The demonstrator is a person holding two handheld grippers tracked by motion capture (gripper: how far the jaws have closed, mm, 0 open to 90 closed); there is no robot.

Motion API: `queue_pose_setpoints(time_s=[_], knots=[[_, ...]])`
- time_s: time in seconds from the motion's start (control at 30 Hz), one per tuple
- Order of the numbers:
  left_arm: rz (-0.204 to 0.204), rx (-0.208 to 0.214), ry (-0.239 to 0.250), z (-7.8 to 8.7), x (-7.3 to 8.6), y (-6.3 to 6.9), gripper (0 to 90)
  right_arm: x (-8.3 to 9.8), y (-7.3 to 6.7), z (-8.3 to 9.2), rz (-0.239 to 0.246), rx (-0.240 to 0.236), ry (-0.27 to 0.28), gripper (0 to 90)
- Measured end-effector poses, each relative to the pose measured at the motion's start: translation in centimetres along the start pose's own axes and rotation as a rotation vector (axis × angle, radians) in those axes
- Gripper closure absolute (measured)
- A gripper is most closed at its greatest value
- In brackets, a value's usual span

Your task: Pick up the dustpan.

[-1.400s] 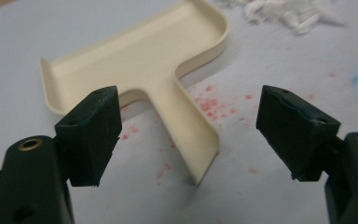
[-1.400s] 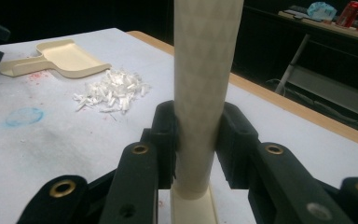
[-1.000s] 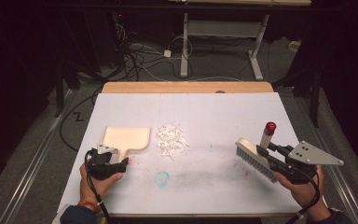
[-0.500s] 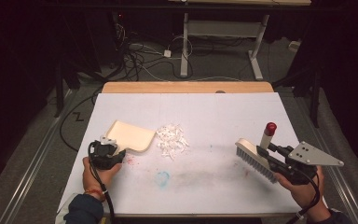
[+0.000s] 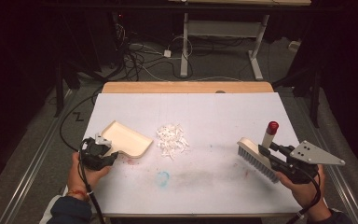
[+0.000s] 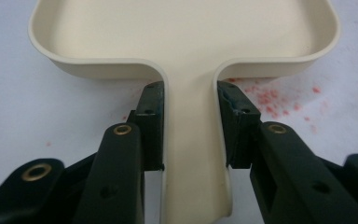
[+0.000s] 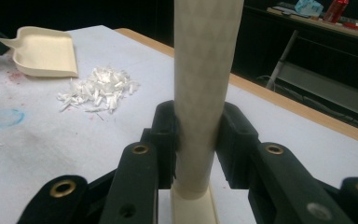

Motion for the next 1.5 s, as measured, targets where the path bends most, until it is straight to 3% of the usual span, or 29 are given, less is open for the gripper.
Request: queue_pose_setpoints(time_s=[0.13,0.23,0.5,0.73,0.97,1.13,1.27,1.37,1.5], knots=[[-0.042,0.063,-0.022,1.0,0.5,1.1,64.0,0.0,0.1,-0.2,-0.006,0.009,-0.007,71.2],[-0.081,0.078,-0.055,1.4,1.1,2.0,63.9,0.0,0.2,-0.2,-0.015,0.011,-0.003,71.2],[-0.102,0.132,-0.065,2.8,2.2,2.8,63.8,-0.3,1.3,-1.2,-0.046,0.025,0.024,71.3],[-0.15,0.15,-0.066,3.0,2.3,3.6,63.8,-1.1,2.4,-3.8,-0.04,0.053,0.017,71.3],[-0.174,0.17,-0.07,2.8,2.4,4.3,63.8,-2.8,2.6,-6.8,-0.033,0.039,0.023,71.4],[-0.167,0.177,-0.087,2.5,2.9,4.4,63.7,-3.9,2.8,-9.2,-0.078,0.024,0.027,71.4],[-0.167,0.181,-0.093,2.4,2.7,4.5,63.8,-4.7,3.2,-11.2,-0.096,0.044,0.021,71.4],[-0.179,0.174,-0.094,2.4,2.6,4.6,63.8,-5.4,3.3,-12.1,-0.139,0.025,0.045,71.4],[-0.178,0.189,-0.09,2.3,2.7,4.6,63.8,-6.3,3.5,-12.9,-0.148,0.021,0.073,71.3]])
Point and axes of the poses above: each handheld gripper's, and its own axes: z roughly backward along the jaws, x roughly out of its underside, y roughly to its right, the point moved 6 cm from there along -z, roughly forward along the jaws, and after that the axes turned 2 degrees about y, right-handed, at the moved point
